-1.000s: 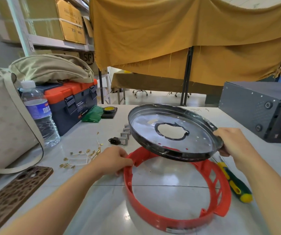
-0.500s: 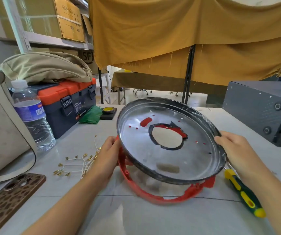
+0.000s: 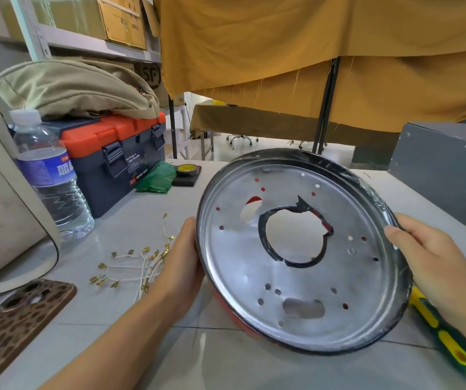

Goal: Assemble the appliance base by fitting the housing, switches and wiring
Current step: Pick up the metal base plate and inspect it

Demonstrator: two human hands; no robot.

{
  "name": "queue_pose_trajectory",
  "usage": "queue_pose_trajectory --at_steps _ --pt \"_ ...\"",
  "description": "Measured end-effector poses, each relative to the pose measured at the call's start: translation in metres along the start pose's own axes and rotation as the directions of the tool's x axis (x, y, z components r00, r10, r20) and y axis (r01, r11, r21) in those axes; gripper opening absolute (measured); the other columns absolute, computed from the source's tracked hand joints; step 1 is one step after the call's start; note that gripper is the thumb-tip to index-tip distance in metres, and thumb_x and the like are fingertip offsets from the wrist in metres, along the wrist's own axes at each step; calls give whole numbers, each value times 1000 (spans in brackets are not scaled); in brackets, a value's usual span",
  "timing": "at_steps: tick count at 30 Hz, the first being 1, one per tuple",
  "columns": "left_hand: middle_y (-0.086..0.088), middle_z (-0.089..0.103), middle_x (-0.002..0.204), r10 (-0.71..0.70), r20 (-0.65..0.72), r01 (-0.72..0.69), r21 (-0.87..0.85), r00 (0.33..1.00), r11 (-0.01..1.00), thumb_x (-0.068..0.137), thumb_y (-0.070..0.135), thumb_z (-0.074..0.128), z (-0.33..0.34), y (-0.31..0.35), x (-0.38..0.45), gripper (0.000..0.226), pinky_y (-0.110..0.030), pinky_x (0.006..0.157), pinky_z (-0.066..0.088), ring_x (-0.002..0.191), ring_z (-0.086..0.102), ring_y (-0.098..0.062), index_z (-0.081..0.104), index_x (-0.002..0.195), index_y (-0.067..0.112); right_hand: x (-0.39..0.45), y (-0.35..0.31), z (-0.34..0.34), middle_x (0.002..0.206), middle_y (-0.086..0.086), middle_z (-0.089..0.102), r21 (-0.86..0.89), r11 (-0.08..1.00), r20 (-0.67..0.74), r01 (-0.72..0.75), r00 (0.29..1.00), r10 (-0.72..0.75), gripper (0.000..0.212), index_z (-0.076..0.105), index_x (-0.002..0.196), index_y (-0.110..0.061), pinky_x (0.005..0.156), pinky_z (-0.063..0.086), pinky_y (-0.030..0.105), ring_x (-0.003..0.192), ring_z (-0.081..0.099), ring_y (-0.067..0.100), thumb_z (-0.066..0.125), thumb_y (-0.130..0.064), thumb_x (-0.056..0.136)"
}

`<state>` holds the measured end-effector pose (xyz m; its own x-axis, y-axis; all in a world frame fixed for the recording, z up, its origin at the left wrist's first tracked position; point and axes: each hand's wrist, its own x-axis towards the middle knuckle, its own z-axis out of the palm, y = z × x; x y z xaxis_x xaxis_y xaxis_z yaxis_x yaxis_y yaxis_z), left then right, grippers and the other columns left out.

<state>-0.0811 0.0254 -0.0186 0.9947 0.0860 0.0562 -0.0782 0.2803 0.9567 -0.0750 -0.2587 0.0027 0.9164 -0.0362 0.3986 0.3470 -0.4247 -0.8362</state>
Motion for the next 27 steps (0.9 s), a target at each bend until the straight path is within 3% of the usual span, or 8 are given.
queue_pose_trajectory --at_steps 4,9,13,16,19,21,23,27 --pt "-3 74 93 40 37 -40 -1 999 999 94 37 35 -2 2 0 42 -31 77 55 88 69 -18 75 83 27 0 1 -3 84 -12 73 -12 1000 28 26 999 -26 34 69 95 -44 61 50 13 73 67 3 43 -21 99" --pt "0 74 96 74 72 -75 13 995 997 99 40 29 -1 2 -1 49 -39 87 50 93 69 -16 76 87 31 2 9 -7 79 -3 72 -11 1000 2 20 1000 -20 28 69 96 -37 57 51 29 68 66 15 44 -25 99" --pt "-3 68 108 87 96 -88 11 992 996 98 37 32 1 3 0 44 -35 95 48 102 62 -21 72 97 18 2 15 -8 78 1 72 24 1000 -45 6 999 -5 24 70 96 -34 49 50 28 65 66 16 46 -33 93" --pt "-7 47 111 77 98 -78 7 992 997 97 41 34 2 4 0 32 -49 96 34 101 42 -25 53 107 17 4 20 -11 80 15 67 87 996 -70 -34 997 40 25 71 92 -30 48 45 24 62 58 21 47 -37 87" --pt "-9 52 113 61 91 -64 24 994 998 97 40 35 1 4 -1 39 -58 105 30 103 47 -25 56 106 10 5 21 -13 80 13 68 108 992 -37 -60 997 64 24 72 93 -32 49 48 19 61 60 16 47 -30 94" --pt "-11 65 111 47 59 -49 30 997 998 96 38 38 0 3 -2 44 -53 102 38 104 60 -25 63 108 4 4 18 -13 80 3 73 113 992 10 -58 998 57 26 73 94 -33 51 52 18 63 67 11 48 -24 96" --pt "-8 70 101 38 55 -42 66 998 997 93 39 42 -1 1 -3 36 -47 94 45 97 65 -23 70 97 17 3 14 -12 85 -3 75 122 991 45 -53 998 47 26 72 98 -34 55 55 19 69 70 9 50 -21 95" --pt "6 73 78 51 119 -58 54 992 997 84 46 42 0 3 -5 36 -23 61 56 73 69 -6 75 74 33 3 7 -11 79 -4 75 131 989 58 -67 997 60 26 70 93 -41 50 53 16 61 71 13 54 -21 93"
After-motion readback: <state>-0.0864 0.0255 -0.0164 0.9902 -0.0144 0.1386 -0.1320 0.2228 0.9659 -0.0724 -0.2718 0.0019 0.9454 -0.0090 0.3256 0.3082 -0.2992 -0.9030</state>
